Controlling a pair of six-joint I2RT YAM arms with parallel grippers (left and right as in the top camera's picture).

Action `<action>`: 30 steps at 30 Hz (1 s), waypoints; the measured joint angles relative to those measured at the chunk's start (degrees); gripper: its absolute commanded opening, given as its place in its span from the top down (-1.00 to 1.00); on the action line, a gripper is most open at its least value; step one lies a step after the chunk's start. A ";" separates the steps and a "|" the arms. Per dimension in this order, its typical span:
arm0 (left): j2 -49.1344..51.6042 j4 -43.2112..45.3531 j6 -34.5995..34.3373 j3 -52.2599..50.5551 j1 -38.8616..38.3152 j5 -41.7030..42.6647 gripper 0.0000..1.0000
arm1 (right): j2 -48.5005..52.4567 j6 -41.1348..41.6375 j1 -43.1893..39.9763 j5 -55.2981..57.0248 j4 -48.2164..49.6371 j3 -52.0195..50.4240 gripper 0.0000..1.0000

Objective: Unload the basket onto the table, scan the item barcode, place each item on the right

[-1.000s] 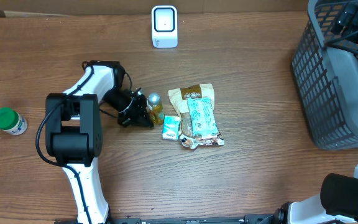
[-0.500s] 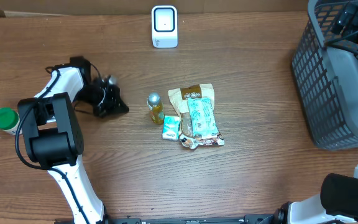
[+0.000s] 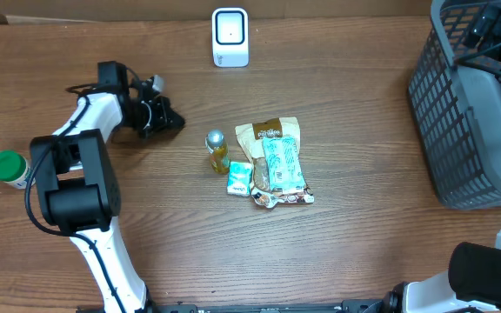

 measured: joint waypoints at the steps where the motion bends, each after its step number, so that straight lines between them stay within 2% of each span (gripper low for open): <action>1: 0.00 0.20 1.62 0.00 -0.79 0.83 0.91 | 0.00 -0.02 0.00 -0.02 0.00 0.00 -1.00; 8: 0.00 4.52 10.67 0.00 -9.09 2.51 0.92 | 0.00 0.00 0.00 0.02 0.00 0.00 -1.00; 11: 0.00 8.02 12.11 0.00 -11.98 2.67 0.92 | 0.00 -0.02 0.00 0.00 0.02 0.00 -1.00; 15: 0.00 9.18 12.61 0.00 -11.96 6.10 0.91 | 0.00 0.00 0.00 0.00 0.02 0.00 -1.00; 19: 0.00 6.14 14.16 0.00 -11.39 8.85 0.91 | 0.00 0.00 0.00 0.00 0.04 0.00 -1.00; 30: 0.02 -4.57 23.65 0.00 -10.64 11.63 0.92 | 0.00 -0.02 0.00 0.00 0.02 0.00 -1.00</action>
